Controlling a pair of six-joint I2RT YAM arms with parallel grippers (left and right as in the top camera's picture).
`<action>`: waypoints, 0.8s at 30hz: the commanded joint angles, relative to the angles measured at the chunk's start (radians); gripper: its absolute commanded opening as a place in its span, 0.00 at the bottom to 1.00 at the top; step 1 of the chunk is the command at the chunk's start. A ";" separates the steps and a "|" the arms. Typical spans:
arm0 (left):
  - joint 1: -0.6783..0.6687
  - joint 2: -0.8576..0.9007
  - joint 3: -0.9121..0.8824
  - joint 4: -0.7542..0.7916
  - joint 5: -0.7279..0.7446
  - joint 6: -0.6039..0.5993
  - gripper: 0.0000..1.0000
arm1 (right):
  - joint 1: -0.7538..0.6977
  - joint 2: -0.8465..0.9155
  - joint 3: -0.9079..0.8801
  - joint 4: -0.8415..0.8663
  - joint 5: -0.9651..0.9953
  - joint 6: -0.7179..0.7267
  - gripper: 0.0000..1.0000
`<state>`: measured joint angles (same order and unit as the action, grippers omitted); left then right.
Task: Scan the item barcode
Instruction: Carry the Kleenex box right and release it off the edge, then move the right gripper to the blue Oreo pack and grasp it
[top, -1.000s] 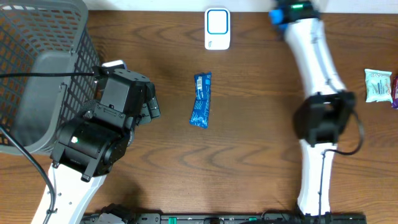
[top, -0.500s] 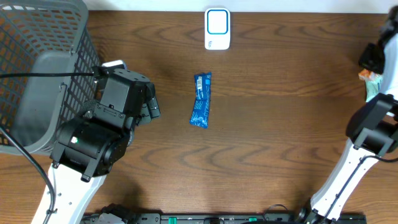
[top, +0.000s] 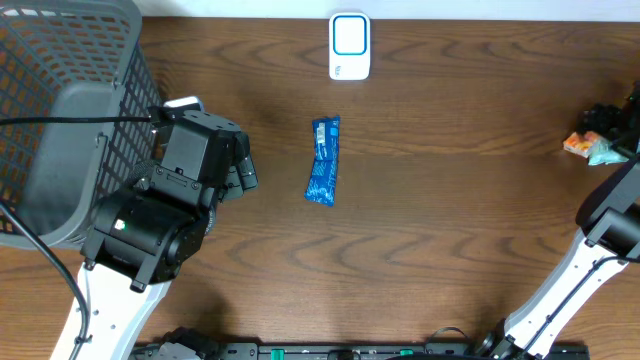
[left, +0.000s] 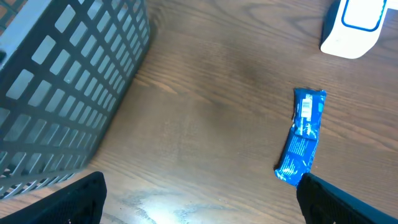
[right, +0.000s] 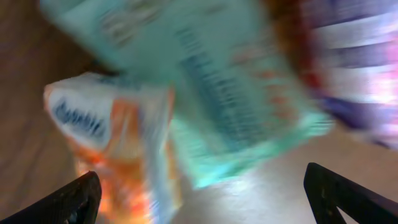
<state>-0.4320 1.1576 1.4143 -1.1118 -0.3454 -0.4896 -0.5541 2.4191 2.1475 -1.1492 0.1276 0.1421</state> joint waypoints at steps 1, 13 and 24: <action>0.006 0.000 0.005 -0.002 -0.010 0.010 0.98 | 0.035 -0.011 -0.020 0.007 -0.169 -0.053 0.99; 0.006 0.000 0.005 -0.002 -0.010 0.010 0.98 | 0.153 -0.041 -0.014 0.007 -0.087 -0.029 0.99; 0.006 0.000 0.005 -0.002 -0.010 0.010 0.98 | 0.298 -0.225 -0.012 0.022 -0.357 0.003 0.99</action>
<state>-0.4320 1.1576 1.4143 -1.1114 -0.3454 -0.4896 -0.3084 2.2662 2.1304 -1.1244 -0.0261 0.1291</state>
